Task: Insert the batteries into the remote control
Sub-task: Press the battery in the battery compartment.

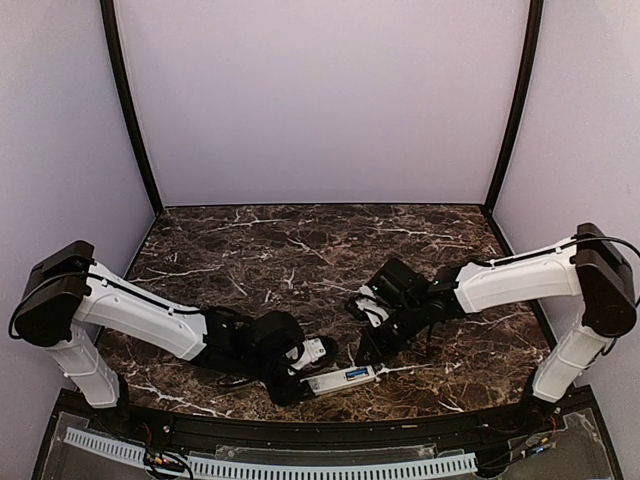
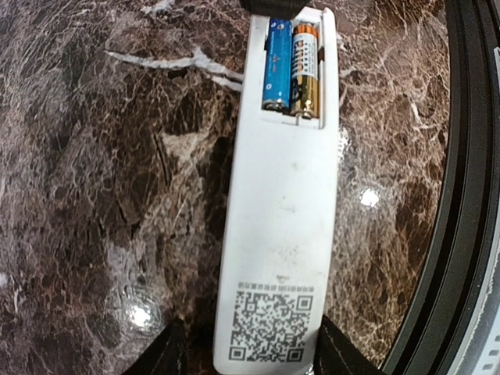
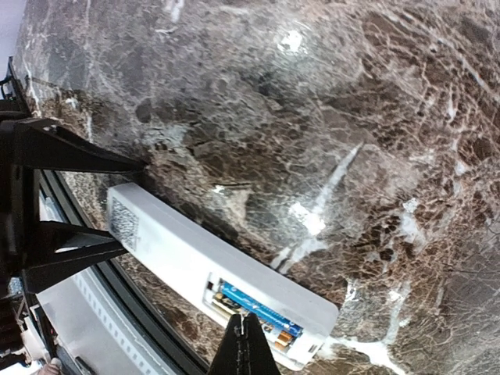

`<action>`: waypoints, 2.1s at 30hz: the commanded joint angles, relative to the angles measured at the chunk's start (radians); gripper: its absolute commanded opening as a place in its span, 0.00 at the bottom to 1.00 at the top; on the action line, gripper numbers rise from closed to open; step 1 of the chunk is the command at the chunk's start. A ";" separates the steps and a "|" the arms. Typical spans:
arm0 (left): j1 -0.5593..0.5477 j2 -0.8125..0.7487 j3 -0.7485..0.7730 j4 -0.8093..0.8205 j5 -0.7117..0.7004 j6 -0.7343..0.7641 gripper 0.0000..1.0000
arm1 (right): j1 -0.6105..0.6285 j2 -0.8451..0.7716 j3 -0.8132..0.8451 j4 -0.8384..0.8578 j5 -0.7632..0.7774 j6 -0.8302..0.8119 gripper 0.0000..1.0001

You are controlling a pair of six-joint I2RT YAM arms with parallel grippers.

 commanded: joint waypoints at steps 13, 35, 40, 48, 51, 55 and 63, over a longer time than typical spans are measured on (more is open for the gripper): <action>0.008 -0.130 -0.079 -0.010 -0.014 0.011 0.55 | 0.020 0.053 -0.013 0.065 -0.129 -0.005 0.00; 0.018 -0.196 -0.121 -0.011 -0.054 0.002 0.56 | 0.004 -0.026 0.076 -0.116 -0.002 -0.031 0.00; 0.021 -0.204 -0.132 -0.015 -0.055 0.003 0.56 | 0.001 -0.002 0.013 -0.076 -0.010 -0.001 0.00; 0.023 -0.190 -0.130 -0.018 -0.055 0.000 0.56 | -0.001 0.096 -0.040 -0.055 0.013 -0.002 0.00; 0.023 -0.188 -0.131 -0.019 -0.056 -0.001 0.56 | 0.000 0.073 -0.027 -0.072 0.019 -0.006 0.00; 0.023 -0.189 -0.128 -0.020 -0.055 0.001 0.56 | 0.000 0.036 0.029 -0.122 0.013 -0.025 0.00; 0.043 -0.292 -0.120 -0.025 -0.095 0.020 0.58 | -0.059 -0.066 0.231 -0.245 0.146 -0.107 0.16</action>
